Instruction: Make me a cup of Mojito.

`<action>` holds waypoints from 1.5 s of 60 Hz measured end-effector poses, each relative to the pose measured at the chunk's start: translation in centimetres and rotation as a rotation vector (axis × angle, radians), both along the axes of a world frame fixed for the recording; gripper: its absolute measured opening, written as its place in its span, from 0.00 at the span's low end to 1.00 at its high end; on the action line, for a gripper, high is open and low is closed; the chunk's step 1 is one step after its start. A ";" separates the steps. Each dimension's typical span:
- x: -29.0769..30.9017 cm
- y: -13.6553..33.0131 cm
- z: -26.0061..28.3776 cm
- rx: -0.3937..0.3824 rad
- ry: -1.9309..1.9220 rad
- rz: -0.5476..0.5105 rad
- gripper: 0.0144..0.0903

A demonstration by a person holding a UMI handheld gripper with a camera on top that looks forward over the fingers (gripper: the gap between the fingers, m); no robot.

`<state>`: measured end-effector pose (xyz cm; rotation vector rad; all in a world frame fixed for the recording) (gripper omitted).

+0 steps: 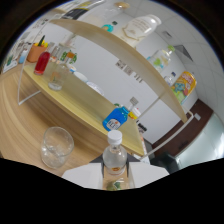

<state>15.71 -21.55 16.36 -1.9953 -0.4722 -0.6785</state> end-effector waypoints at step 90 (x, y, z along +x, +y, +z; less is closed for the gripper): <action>0.0 0.7 1.3 0.122 0.475 0.045 0.26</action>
